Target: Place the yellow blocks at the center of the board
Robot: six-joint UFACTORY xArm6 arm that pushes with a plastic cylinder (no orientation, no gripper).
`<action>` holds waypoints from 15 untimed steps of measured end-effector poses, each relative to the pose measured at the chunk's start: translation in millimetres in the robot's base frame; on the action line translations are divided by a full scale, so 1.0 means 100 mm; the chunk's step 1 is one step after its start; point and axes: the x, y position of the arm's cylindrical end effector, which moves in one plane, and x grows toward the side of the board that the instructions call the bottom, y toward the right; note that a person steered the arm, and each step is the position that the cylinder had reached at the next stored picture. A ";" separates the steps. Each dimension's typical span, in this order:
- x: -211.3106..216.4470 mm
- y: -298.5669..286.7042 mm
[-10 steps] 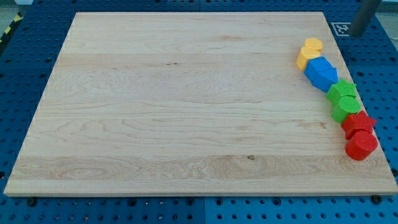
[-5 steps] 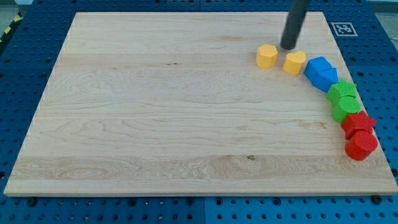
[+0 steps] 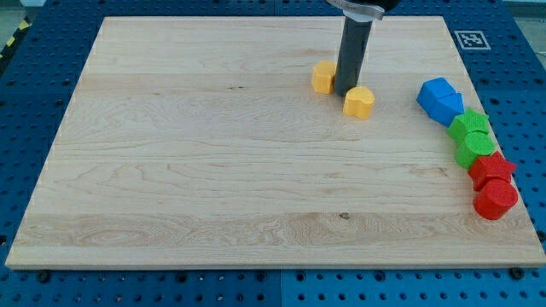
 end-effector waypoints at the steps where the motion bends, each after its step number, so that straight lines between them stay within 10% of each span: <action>1: -0.26 0.46; 4: 0.03 -0.71; 8: 1.33 -0.09; 11: 0.14 0.21; 15: -0.05 -0.50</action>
